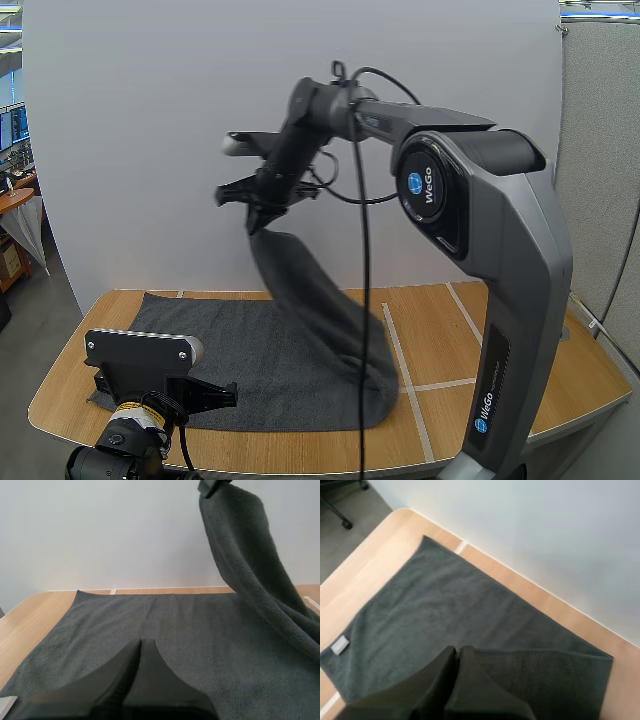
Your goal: Fold the towel
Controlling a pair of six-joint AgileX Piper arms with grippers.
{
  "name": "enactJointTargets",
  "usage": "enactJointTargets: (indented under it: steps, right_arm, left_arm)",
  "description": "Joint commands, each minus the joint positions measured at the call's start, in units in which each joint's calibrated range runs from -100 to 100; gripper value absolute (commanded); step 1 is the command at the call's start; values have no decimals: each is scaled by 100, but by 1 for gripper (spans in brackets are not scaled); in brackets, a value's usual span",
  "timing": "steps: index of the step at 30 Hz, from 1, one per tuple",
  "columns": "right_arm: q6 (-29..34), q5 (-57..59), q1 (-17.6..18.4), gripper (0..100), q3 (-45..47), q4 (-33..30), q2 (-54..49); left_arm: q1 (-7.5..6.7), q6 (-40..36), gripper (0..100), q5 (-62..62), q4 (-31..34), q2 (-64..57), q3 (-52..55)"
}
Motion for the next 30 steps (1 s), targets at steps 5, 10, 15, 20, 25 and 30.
enactJointTargets:
  steps: [5,10,15,20,25,30]
  right_arm:
    - [116,-636,284,0,18,-69,-84]
    - [91,-742,316,0,18,64,144]
    - [41,-853,341,0,18,272,415]
    - [-94,-1160,518,0,18,298,552]
    - [-117,-1795,727,0,18,218,557]
    - [-107,-2284,833,0,18,88,689]
  left_arm:
    - [-30,3,0,-129,-73,-26,7]
    - [-30,3,0,-129,-73,-26,7]
    - [-30,3,0,-129,-73,-26,7]
    - [-30,3,0,-129,-73,-26,7]
    - [-30,3,0,-129,-73,-26,7]
    - [-30,3,0,-129,-73,-26,7]
